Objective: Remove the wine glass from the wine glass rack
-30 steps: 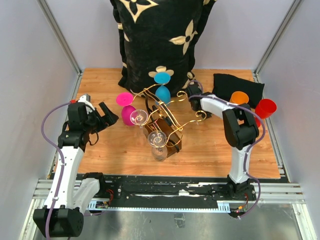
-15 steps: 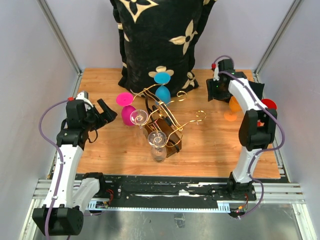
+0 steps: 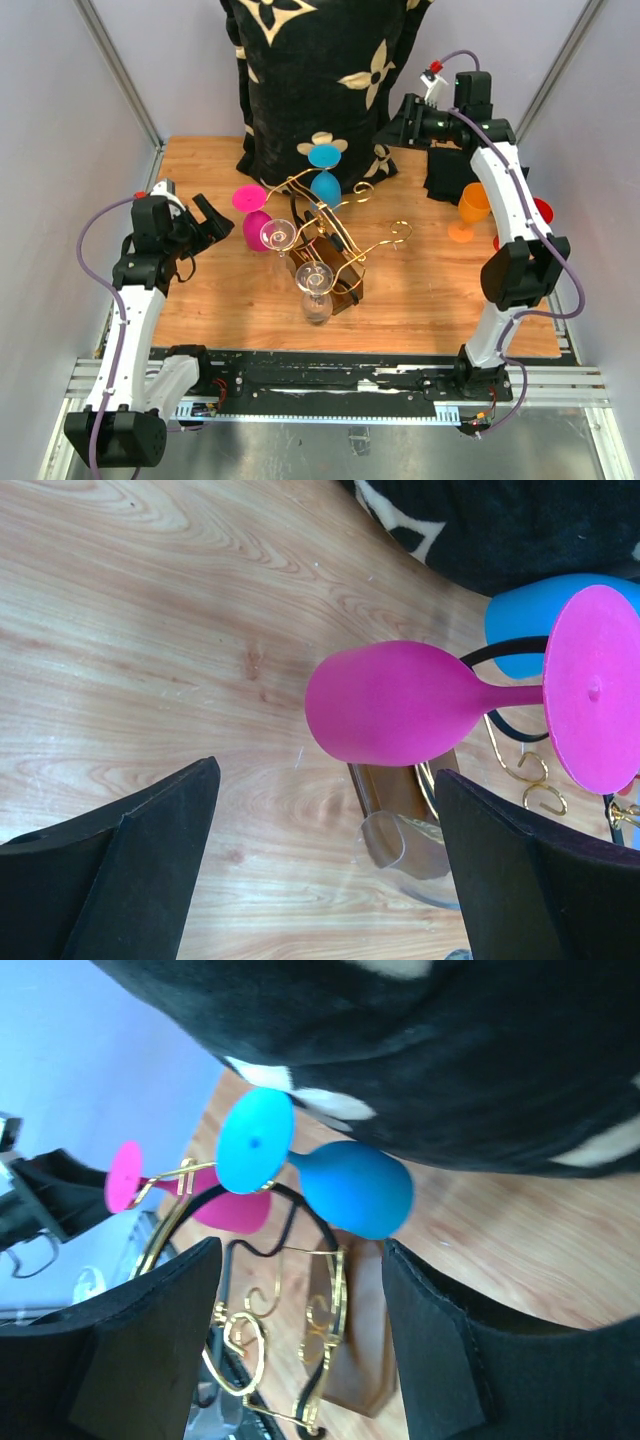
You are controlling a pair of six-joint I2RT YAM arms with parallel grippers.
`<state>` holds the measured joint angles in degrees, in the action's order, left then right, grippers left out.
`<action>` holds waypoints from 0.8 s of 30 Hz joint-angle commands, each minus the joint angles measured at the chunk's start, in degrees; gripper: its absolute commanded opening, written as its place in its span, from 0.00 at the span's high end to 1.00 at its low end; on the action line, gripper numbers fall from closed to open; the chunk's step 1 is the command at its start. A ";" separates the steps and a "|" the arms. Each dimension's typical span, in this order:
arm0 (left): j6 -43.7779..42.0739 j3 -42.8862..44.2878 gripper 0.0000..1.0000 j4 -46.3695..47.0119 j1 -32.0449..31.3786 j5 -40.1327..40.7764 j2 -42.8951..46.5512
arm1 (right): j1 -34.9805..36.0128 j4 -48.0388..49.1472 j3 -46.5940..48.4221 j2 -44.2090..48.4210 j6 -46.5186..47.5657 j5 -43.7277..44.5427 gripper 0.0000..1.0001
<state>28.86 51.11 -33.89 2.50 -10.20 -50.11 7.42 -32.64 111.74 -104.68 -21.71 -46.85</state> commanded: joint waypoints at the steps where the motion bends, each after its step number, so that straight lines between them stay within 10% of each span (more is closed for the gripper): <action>1: 0.64 1.47 0.06 1.26 0.11 -1.06 0.17 | 3.01 6.17 1.94 -4.48 -9.51 -8.84 0.34; 24: -0.39 1.46 0.05 0.57 0.14 -1.47 1.24 | 12.15 -1.34 16.47 -16.51 -8.73 -4.82 0.54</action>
<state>28.91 51.70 -33.93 2.50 -10.44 -49.67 18.09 -31.99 125.71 -120.18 -31.35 -51.99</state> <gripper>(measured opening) 0.946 0.486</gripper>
